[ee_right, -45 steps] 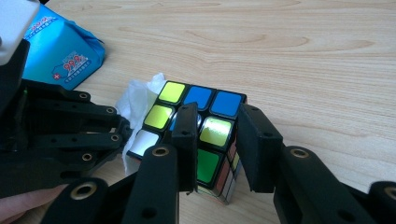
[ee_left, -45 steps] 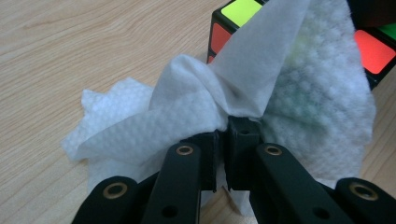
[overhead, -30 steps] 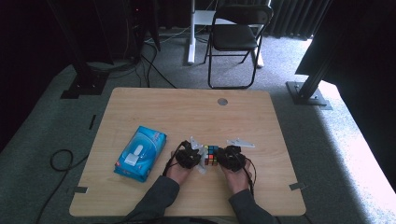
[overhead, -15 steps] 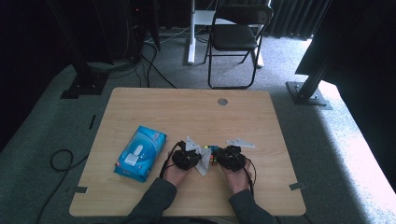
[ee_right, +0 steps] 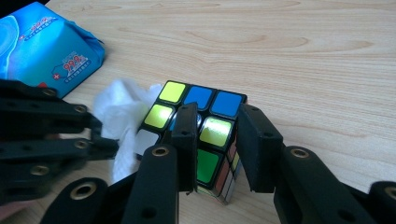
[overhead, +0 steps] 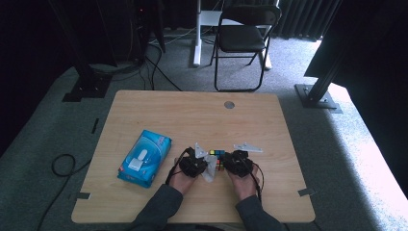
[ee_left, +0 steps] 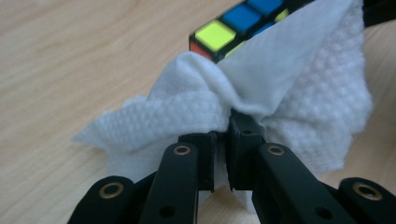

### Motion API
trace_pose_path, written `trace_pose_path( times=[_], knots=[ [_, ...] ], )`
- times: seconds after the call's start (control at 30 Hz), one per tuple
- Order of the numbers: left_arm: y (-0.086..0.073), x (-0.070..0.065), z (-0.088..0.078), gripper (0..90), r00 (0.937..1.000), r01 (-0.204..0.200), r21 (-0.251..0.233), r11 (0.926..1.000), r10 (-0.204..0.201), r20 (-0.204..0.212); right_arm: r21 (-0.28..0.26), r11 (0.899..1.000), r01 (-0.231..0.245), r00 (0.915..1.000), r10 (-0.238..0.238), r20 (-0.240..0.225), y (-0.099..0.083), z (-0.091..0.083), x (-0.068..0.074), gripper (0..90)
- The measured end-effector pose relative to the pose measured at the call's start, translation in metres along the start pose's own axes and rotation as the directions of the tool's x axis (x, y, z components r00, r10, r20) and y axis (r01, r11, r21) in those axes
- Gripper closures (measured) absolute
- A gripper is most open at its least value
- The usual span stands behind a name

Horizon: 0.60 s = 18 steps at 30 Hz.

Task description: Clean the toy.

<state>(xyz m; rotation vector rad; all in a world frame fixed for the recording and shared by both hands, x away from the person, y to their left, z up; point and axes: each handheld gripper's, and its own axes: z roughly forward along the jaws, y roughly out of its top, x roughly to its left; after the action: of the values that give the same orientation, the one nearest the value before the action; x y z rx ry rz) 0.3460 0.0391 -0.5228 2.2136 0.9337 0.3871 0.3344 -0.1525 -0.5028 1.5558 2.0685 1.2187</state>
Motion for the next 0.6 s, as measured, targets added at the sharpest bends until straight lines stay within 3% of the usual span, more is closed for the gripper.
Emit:
trace_pose_path(
  times=[0.2,0.6],
  knots=[
    [-0.0063,-0.0013,0.0106,83.1,1.0000,0.001,0.032,0.9995,-0.001,-0.007,-0.001,1.000,-0.001,1.0000,0.001,0.000,-0.0001,0.0001,0.0001,69.5],
    [-0.0066,-0.0019,0.0109,82.6,0.9997,0.019,0.025,0.9995,-0.019,-0.014,-0.001,1.000,-0.005,1.0000,0.005,-0.005,-0.0004,-0.0001,-0.0004,69.5]
  ],
)
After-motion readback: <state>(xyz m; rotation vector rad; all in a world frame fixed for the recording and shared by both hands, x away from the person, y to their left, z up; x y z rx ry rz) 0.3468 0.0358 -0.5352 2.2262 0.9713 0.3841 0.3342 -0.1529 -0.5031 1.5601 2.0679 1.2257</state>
